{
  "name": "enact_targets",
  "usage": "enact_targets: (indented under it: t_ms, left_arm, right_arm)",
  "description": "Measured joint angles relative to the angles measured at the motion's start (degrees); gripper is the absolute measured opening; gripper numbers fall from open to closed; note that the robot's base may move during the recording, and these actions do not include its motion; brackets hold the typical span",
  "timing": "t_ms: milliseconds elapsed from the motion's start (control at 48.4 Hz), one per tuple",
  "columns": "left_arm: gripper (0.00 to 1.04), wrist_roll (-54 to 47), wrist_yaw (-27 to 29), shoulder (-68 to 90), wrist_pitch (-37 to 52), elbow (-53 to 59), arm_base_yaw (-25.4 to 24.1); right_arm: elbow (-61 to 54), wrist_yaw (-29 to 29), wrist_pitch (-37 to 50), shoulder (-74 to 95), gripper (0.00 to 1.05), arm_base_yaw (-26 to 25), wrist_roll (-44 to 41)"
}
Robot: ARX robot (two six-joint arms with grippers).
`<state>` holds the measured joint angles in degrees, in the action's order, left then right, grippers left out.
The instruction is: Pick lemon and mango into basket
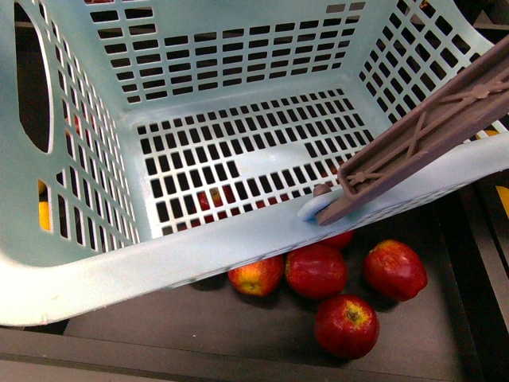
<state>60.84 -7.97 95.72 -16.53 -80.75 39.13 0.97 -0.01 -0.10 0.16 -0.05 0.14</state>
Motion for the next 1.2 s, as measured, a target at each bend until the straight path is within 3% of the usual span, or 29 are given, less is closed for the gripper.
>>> enact_targets:
  t_ms: [83,145,186,248,372,620,930,1034,1199]
  left_arm:
    - [0.05,0.0,-0.1,0.0,0.0,0.0,0.0]
    - [0.05,0.0,-0.2,0.0,0.0,0.0,0.0]
    - [0.05,0.0,-0.2,0.0,0.0,0.0,0.0]
    - [0.05,-0.2,-0.3,0.0,0.0,0.0,0.0]
    - [0.05,0.0,-0.5,0.0,0.0,0.0,0.0]
    - [0.05,-0.2,-0.2,0.0,0.0,0.0,0.0]
    - [0.05,-0.2,-0.3,0.0,0.0,0.0,0.0]
    - [0.05,-0.1,-0.3,0.0,0.0,0.0,0.0]
    - [0.05,-0.1,-0.5,0.0,0.0,0.0,0.0]
  right_arm:
    - [0.0,0.3,-0.1,0.2,0.96,0.1,0.1]
    - [6.8,11.8,-16.1,9.7,0.96,2.1,10.6]
    - [10.8,14.9,-24.6,17.6,0.96,0.3,18.0]
    - [11.7,14.5,-26.6,22.4,0.96,-3.3,23.3]
    - [12.6,9.4,-21.6,26.8,0.96,-14.8,25.7]
    - [14.4,3.8,-8.5,42.3,0.96,-29.3,21.6]
    - [23.6,2.3,16.5,80.2,0.96,-32.7,13.8]
    - [28.7,-2.9,23.2,94.8,0.96,-32.3,8.5]
    - [38.0,-10.6,23.9,111.5,0.96,-34.1,-0.6]
